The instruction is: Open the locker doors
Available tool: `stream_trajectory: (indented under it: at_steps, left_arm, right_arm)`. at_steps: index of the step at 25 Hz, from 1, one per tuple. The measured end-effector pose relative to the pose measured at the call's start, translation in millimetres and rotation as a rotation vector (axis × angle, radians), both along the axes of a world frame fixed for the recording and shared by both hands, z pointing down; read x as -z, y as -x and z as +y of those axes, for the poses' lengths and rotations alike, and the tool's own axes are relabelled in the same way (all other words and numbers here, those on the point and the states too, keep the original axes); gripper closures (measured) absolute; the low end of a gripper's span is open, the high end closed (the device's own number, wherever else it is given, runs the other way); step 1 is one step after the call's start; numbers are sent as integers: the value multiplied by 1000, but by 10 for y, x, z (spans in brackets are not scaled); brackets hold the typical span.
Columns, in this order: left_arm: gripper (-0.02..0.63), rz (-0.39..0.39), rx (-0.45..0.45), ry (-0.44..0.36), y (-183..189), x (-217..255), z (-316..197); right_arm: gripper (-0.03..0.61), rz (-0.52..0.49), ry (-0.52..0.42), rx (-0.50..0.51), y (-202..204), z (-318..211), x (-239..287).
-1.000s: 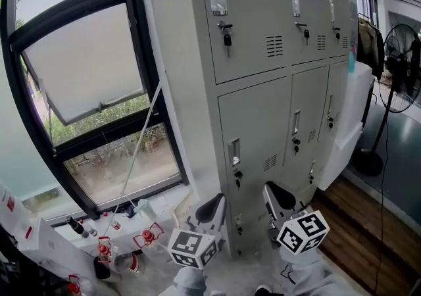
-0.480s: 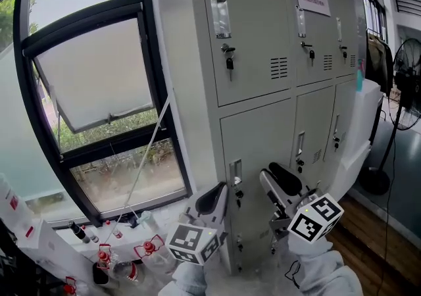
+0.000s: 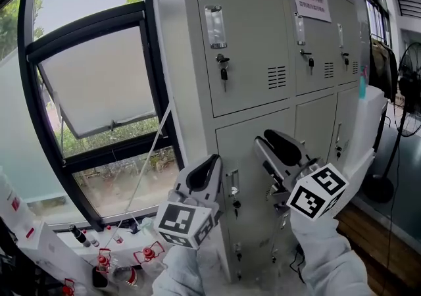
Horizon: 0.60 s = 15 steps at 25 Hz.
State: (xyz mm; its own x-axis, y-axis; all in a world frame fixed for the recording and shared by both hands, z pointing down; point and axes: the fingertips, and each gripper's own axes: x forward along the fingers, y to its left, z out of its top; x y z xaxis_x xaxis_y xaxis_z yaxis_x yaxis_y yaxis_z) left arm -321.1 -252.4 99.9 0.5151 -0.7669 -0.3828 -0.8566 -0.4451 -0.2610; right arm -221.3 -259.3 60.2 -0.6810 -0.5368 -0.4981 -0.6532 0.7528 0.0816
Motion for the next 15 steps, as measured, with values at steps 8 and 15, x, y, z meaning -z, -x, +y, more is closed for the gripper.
stream_trajectory:
  at_steps: [8,15]
  left_arm:
    - [601,-9,48,-70,51,514,-158]
    - [601,-14,106,-164,146,1141,-295]
  right_arm:
    - [472,-13,-57,22,-90,-228,571]
    - [472,35,-102,63,15,-424,1176]
